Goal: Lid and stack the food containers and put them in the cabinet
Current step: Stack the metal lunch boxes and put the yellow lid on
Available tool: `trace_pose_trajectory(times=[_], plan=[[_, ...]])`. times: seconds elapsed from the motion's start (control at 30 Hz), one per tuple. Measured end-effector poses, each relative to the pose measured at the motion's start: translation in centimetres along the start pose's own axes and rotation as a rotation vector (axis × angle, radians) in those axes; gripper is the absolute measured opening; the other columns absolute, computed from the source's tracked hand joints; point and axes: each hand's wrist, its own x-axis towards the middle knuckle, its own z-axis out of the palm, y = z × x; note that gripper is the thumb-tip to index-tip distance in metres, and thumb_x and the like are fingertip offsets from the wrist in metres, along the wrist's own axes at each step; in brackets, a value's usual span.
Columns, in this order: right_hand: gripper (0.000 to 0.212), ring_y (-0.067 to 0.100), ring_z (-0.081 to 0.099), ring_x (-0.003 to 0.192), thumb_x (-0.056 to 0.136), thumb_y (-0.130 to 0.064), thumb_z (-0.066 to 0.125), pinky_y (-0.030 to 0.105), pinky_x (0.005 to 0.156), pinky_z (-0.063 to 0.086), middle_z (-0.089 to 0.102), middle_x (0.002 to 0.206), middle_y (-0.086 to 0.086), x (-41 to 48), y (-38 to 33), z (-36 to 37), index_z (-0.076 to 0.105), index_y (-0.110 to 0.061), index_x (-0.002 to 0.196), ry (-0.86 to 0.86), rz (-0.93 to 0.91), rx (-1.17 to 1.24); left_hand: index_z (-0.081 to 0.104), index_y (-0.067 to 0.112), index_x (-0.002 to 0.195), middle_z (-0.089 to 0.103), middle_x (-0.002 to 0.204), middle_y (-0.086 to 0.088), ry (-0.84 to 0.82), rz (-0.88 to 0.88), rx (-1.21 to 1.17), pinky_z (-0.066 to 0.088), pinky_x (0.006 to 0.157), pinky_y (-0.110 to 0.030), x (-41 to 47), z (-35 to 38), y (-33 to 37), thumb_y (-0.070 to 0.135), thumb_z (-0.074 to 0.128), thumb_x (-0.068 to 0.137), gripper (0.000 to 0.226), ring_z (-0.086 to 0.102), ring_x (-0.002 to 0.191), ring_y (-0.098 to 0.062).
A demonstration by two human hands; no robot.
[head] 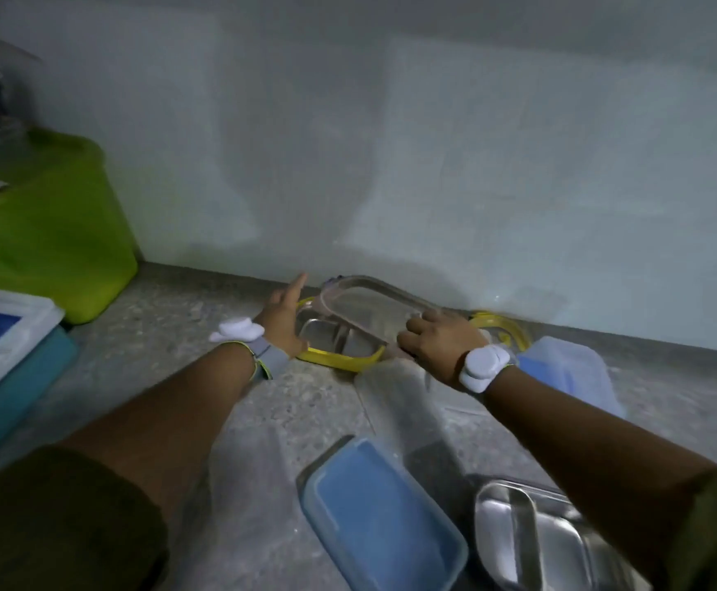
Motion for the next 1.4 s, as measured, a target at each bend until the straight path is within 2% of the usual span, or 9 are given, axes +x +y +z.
trace_pose_trajectory(times=[0.13, 0.27, 0.33, 0.43, 0.6, 0.7, 1.0, 1.2, 1.4], plan=[[0.018, 0.030, 0.055, 0.067, 0.081, -0.019, 0.070, 0.034, 0.051, 0.043, 0.060, 0.079, 0.007, -9.4, 1.5, -1.5, 0.051, -0.019, 0.082, 0.098, -0.069, 0.007, 0.045, 0.048, 0.134, 0.045, 0.139, -0.017, 0.055, 0.323, -0.010, 0.047, 0.101, -0.040, -3.5, 3.0, 6.4, 0.025, 0.074, 0.067, 0.077, 0.055, 0.121, -0.037], [0.013, 0.032, 0.055, 0.072, 0.087, -0.024, 0.062, 0.038, 0.056, 0.049, 0.060, 0.084, 0.010, -17.7, 2.7, -2.5, 0.053, -0.016, 0.086, 0.186, 0.031, 0.104, 0.068, 0.027, 0.091, 0.068, 0.099, -0.009, 0.104, 0.478, -0.122, 0.040, 0.090, -0.009, -7.5, 7.3, 10.8, 0.010, 0.072, 0.069, 0.028, 0.060, 0.097, -0.016], [0.021, 0.029, 0.054, 0.072, 0.088, -0.037, 0.057, 0.032, 0.058, 0.041, 0.058, 0.084, 0.008, -22.7, 3.2, -2.7, 0.053, -0.016, 0.086, 0.228, 0.180, 0.236, 0.072, 0.018, 0.085, 0.069, 0.096, -0.008, 0.107, 0.485, -0.145, 0.044, 0.087, -0.015, -10.4, 9.8, 13.5, 0.017, 0.069, 0.072, 0.014, 0.062, 0.092, -0.018], [0.036, 0.021, 0.051, 0.069, 0.084, -0.052, 0.063, 0.029, 0.059, 0.035, 0.054, 0.083, -0.001, -27.3, 3.5, -2.2, 0.049, -0.020, 0.085, 0.213, 0.569, 0.523, 0.072, 0.015, 0.099, 0.071, 0.097, -0.004, 0.057, 0.418, -0.148, 0.051, 0.083, -0.035, -13.6, 12.3, 15.9, 0.032, 0.067, 0.074, 0.031, 0.065, 0.091, -0.022], [0.051, 0.017, 0.061, 0.076, 0.078, -0.039, 0.081, 0.037, 0.071, 0.052, 0.064, 0.091, -0.001, -32.5, 2.6, -0.8, 0.047, -0.017, 0.109, 0.191, 0.971, 0.968, 0.064, 0.013, 0.088, 0.066, 0.081, -0.005, -0.037, 0.223, -0.222, 0.045, 0.064, -0.018, -18.1, 15.9, 19.7, 0.028, 0.072, 0.081, 0.019, 0.056, 0.067, -0.010], [0.054, 0.022, 0.059, 0.062, 0.072, -0.032, 0.087, 0.035, 0.058, 0.052, 0.062, 0.077, 0.006, -34.1, 2.0, 1.4, 0.047, -0.015, 0.105, 0.106, 1.202, 1.185, 0.057, 0.010, 0.078, 0.058, 0.064, -0.015, -0.086, -0.060, -0.349, 0.050, 0.054, -0.031, -19.0, 17.3, 20.3, 0.020, 0.069, 0.086, 0.018, 0.052, 0.049, -0.022], [0.047, 0.019, 0.058, 0.066, 0.081, -0.023, 0.081, 0.020, 0.048, 0.044, 0.061, 0.079, 0.004, -35.9, -0.4, 5.7, 0.047, -0.012, 0.112, -0.113, 1.369, 1.295, 0.063, 0.007, 0.091, 0.062, 0.096, -0.012, -0.211, -0.349, 0.010, 0.043, 0.078, -0.028, -19.0, 22.8, 21.4, 0.019, 0.053, 0.093, 0.016, 0.062, 0.106, -0.030], [0.041, 0.032, 0.069, 0.082, 0.075, -0.026, 0.084, 0.043, 0.071, 0.060, 0.065, 0.090, 0.008, -36.7, 0.2, 6.3, 0.050, -0.024, 0.097, -0.152, 1.399, 1.260, 0.065, 0.006, 0.093, 0.068, 0.111, -0.011, -0.258, -0.392, 0.094, 0.041, 0.058, -0.026, -19.7, 24.5, 21.2, 0.021, 0.052, 0.093, 0.019, 0.064, 0.098, -0.027], [0.039, 0.035, 0.071, 0.091, 0.073, -0.022, 0.085, 0.049, 0.084, 0.059, 0.066, 0.092, 0.009, -37.3, 0.2, 5.5, 0.053, -0.024, 0.095, -0.181, 1.409, 1.206, 0.052, 0.015, 0.063, 0.068, 0.105, -0.017, -0.198, -0.310, 0.045, 0.036, 0.073, -0.023, -21.0, 24.9, 21.2, 0.022, 0.049, 0.095, 0.033, 0.063, 0.094, -0.028]])
